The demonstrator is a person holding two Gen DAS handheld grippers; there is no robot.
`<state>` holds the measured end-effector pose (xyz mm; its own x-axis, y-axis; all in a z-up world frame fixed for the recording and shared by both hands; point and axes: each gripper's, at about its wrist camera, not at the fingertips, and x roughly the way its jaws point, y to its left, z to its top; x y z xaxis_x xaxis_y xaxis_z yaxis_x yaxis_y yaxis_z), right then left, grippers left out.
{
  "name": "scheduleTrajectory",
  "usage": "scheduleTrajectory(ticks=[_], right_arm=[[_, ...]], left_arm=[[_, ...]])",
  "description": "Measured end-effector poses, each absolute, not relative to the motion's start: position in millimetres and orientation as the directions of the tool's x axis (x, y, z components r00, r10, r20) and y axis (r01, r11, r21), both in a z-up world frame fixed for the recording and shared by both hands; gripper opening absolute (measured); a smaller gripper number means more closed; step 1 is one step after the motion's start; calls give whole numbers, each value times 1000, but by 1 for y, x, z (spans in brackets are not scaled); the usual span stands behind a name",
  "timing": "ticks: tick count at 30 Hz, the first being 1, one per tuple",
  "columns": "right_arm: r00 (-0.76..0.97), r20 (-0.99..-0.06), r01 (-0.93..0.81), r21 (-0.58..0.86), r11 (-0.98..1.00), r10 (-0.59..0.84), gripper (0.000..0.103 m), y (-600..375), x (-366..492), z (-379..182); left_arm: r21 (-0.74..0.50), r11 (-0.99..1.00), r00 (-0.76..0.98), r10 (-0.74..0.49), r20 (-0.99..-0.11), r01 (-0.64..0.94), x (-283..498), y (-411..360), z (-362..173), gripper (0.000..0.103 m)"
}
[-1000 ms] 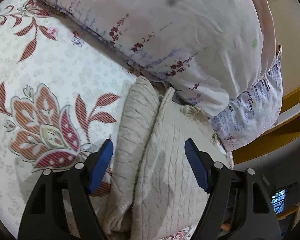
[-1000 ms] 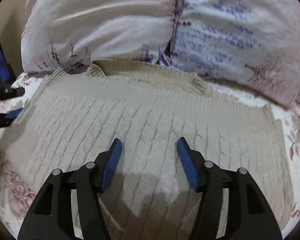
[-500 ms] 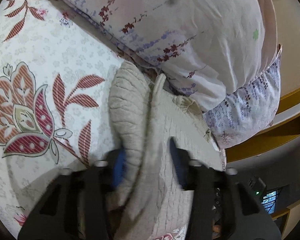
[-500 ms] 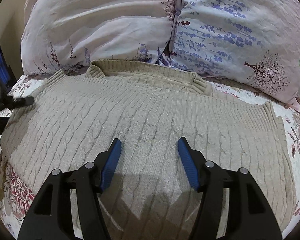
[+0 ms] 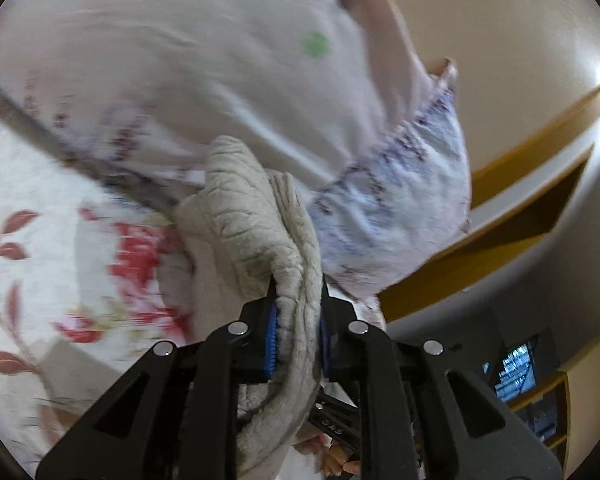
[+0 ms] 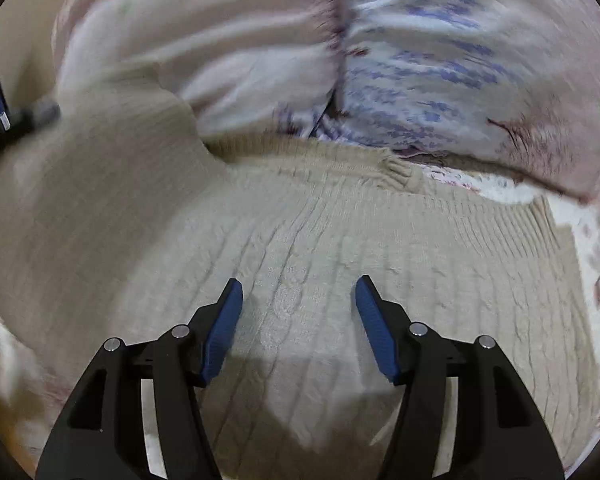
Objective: Fold small clothes
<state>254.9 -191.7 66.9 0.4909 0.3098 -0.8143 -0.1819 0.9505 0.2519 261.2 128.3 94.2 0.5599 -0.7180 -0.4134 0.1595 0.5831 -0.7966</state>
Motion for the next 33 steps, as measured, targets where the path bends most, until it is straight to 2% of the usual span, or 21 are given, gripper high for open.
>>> scheduleTrajectory(ticks=[4,11,16,18,20,22,23,25,28,33], right_arm=[[556,-747,-106,371,922,365,62,-250,247,92],[604,-740,63,415,908,296,64,-336,229,97],[579,-759,160,466,870,300,64,-366,226,71],[572,-759,182,487,854,311,64,-375,223,67],[582,-747,187,506,842,320,64,-382,219,72],[594,-729,178,531,829,340,64,-390,218,80],[595,-714,167,558,813,368,64,-391,219,83],[577,-680,137,626,768,452,64,-390,226,86],[517,-646,109,701,705,562,64,-381,238,80],[405,-686,149,702,697,605,64,-356,260,60]], left_arm=[[-798,563,532,-753,-388,214,265,91,101,15],[-820,505,447,-820,-358,270,268,-1,86,14],[-808,529,323,-836,-444,259,272,-81,41,17],[-841,481,228,-873,-432,249,272,-101,26,16],[-851,445,197,-894,-403,277,267,-101,33,32],[-825,457,245,-886,-393,332,258,-85,50,67],[-797,489,301,-867,-398,355,253,-70,61,71],[-748,552,382,-824,-419,369,247,-46,73,75],[-643,705,481,-693,-537,298,247,-10,73,75],[-592,784,484,-599,-638,189,257,14,47,75]])
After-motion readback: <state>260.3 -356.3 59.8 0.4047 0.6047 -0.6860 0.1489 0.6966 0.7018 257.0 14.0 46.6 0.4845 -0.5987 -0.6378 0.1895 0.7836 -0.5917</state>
